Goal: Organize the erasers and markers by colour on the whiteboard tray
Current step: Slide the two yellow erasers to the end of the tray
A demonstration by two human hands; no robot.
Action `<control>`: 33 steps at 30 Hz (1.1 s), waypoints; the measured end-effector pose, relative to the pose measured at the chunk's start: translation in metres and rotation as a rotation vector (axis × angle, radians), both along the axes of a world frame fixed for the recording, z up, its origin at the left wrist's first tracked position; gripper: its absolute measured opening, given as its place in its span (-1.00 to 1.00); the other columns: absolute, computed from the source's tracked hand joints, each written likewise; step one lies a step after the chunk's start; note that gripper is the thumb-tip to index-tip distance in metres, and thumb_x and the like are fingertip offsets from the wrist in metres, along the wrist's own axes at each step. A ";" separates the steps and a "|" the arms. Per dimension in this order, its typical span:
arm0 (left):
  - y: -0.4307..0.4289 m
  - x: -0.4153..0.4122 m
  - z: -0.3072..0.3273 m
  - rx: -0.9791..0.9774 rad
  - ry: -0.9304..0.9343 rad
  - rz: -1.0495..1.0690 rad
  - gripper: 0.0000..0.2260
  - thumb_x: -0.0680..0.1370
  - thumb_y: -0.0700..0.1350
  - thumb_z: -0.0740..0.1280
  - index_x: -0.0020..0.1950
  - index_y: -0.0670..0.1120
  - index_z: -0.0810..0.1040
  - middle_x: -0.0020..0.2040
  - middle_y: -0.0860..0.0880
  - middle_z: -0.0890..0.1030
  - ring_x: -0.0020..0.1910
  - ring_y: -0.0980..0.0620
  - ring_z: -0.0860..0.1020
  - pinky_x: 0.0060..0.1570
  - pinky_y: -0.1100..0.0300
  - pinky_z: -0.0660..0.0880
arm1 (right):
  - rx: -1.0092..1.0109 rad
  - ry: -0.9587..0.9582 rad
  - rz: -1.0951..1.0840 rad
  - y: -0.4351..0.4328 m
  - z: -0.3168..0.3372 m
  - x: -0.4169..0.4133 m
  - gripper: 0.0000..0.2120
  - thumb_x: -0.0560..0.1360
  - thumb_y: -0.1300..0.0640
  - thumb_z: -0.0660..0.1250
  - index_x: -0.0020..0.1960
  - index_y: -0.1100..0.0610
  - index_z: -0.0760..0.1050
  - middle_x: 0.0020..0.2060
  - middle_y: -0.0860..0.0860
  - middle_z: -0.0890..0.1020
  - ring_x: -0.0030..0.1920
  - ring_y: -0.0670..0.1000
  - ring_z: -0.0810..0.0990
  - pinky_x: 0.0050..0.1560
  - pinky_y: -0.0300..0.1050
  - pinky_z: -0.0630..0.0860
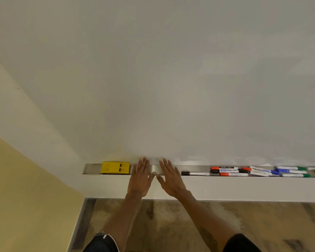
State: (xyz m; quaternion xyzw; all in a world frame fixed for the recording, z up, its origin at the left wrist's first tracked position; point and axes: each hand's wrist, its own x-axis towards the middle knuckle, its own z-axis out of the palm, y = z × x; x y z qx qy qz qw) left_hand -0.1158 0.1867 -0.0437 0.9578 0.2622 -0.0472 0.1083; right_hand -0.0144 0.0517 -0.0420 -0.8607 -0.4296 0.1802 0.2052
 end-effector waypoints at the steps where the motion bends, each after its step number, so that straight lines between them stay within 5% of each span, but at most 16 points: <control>1: -0.009 0.005 0.003 -0.009 -0.006 -0.016 -0.08 0.39 0.35 -0.60 0.60 -0.12 -0.11 0.60 -0.04 -0.14 0.57 -0.01 -0.21 0.53 0.06 -0.28 | -0.019 -0.019 -0.020 -0.011 0.001 0.004 -0.38 0.64 -0.16 0.01 0.58 -0.02 -0.18 0.56 -0.06 -0.19 0.55 -0.02 -0.26 0.53 0.06 -0.19; 8: -0.067 0.043 0.014 -0.056 -0.028 -0.137 0.00 0.31 0.39 -0.64 0.60 -0.10 -0.16 0.62 -0.04 -0.15 0.59 0.02 -0.19 0.53 0.08 -0.28 | -0.100 -0.067 -0.190 -0.095 0.015 0.038 -0.38 0.64 -0.19 -0.02 0.58 -0.04 -0.21 0.52 -0.10 -0.26 0.54 -0.02 -0.28 0.54 0.11 -0.20; 14: -0.112 0.072 0.025 -0.057 -0.034 -0.247 -0.02 0.34 0.38 -0.60 0.61 -0.11 -0.10 0.62 -0.04 -0.11 0.59 0.02 -0.15 0.51 0.10 -0.29 | -0.099 -0.107 -0.285 -0.150 0.023 0.060 -0.19 0.42 -0.39 -0.37 0.57 -0.04 -0.22 0.54 -0.07 -0.24 0.54 -0.01 -0.29 0.49 0.06 -0.28; 17: -0.135 0.089 0.024 -0.042 -0.058 -0.298 0.00 0.34 0.37 -0.62 0.60 -0.14 -0.06 0.62 -0.06 -0.06 0.60 0.00 -0.11 0.50 0.15 -0.36 | -0.087 -0.109 -0.331 -0.178 0.027 0.072 -0.20 0.42 -0.39 -0.36 0.57 -0.04 -0.21 0.52 -0.09 -0.25 0.53 -0.03 -0.30 0.52 0.07 -0.26; 21: -0.176 0.116 0.025 -0.030 -0.065 -0.347 -0.03 0.36 0.37 -0.61 0.60 -0.12 -0.06 0.62 -0.05 -0.05 0.60 0.00 -0.12 0.54 0.09 -0.26 | -0.100 -0.124 -0.366 -0.221 0.029 0.097 -0.37 0.61 -0.25 -0.09 0.57 -0.06 -0.22 0.51 -0.12 -0.27 0.50 -0.06 -0.33 0.52 0.08 -0.25; 25: -0.223 0.145 0.026 -0.054 -0.046 -0.372 -0.03 0.36 0.38 -0.61 0.60 -0.09 -0.08 0.59 0.00 -0.11 0.59 -0.01 -0.12 0.48 0.15 -0.41 | -0.095 -0.132 -0.378 -0.265 0.030 0.124 -0.26 0.48 -0.37 -0.31 0.57 -0.06 -0.22 0.51 -0.11 -0.27 0.51 -0.04 -0.33 0.51 0.07 -0.27; 29: -0.281 0.184 0.024 -0.079 -0.051 -0.361 -0.15 0.53 0.34 -0.42 0.56 -0.15 0.16 0.58 -0.08 0.17 0.57 -0.07 0.11 0.48 0.15 -0.29 | -0.085 -0.131 -0.394 -0.322 0.030 0.160 -0.23 0.44 -0.38 -0.35 0.57 -0.07 -0.23 0.52 -0.11 -0.25 0.52 -0.04 -0.30 0.50 0.06 -0.27; 33: -0.341 0.225 0.026 -0.045 -0.055 -0.367 0.00 0.34 0.37 -0.64 0.60 -0.09 -0.05 0.61 -0.04 -0.05 0.60 -0.02 -0.10 0.53 0.04 -0.22 | -0.113 -0.126 -0.415 -0.377 0.024 0.200 -0.28 0.48 -0.37 -0.31 0.56 -0.09 -0.24 0.55 -0.08 -0.22 0.55 -0.01 -0.25 0.51 0.07 -0.26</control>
